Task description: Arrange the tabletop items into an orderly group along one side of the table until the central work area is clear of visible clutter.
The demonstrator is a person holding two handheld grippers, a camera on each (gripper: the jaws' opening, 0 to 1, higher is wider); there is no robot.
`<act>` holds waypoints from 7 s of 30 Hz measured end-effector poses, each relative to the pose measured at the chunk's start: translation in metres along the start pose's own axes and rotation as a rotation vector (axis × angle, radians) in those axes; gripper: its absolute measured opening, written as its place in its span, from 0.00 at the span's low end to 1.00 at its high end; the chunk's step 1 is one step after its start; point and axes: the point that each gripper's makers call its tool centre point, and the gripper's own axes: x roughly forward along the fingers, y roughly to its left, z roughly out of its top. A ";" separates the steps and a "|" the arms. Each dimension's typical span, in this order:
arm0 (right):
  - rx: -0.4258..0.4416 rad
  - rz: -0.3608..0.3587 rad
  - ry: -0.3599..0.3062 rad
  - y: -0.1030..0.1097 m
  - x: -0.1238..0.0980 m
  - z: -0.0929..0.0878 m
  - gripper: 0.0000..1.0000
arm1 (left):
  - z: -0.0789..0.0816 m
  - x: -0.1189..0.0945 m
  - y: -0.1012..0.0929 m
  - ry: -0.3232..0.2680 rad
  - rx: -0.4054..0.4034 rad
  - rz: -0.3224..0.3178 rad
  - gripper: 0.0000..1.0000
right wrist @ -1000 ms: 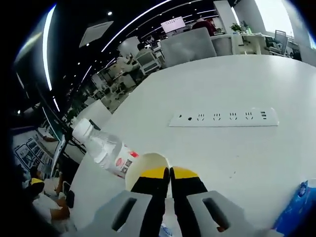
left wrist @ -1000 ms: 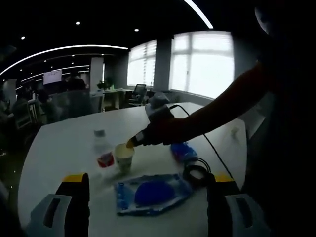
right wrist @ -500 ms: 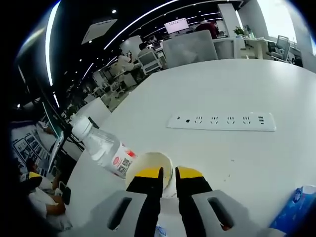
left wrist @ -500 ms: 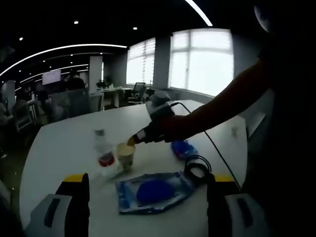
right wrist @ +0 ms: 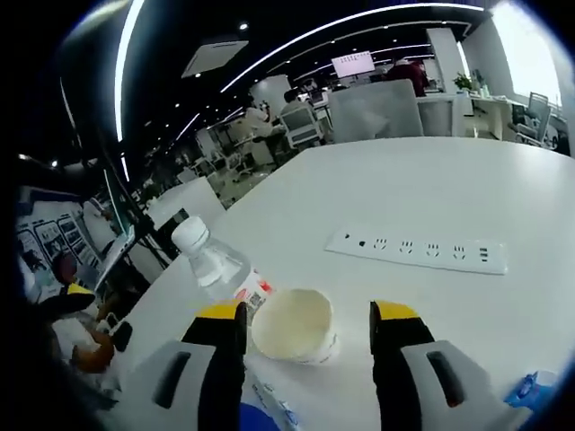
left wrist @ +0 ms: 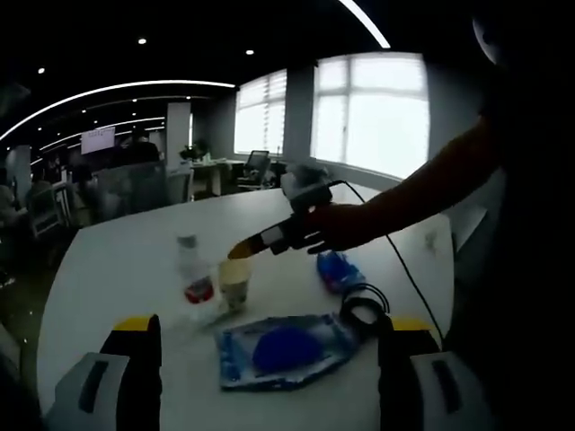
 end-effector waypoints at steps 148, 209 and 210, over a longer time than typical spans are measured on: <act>0.294 -0.014 0.266 0.058 -0.123 -0.221 0.01 | -0.150 0.092 0.041 0.508 -0.049 -0.086 0.01; 0.102 -0.153 0.111 -0.029 -0.202 -0.099 0.00 | -0.011 0.096 -0.019 0.197 -0.209 0.071 0.00; 0.104 -0.154 0.111 -0.032 -0.202 -0.098 0.00 | -0.008 0.099 -0.019 0.194 -0.210 0.072 0.00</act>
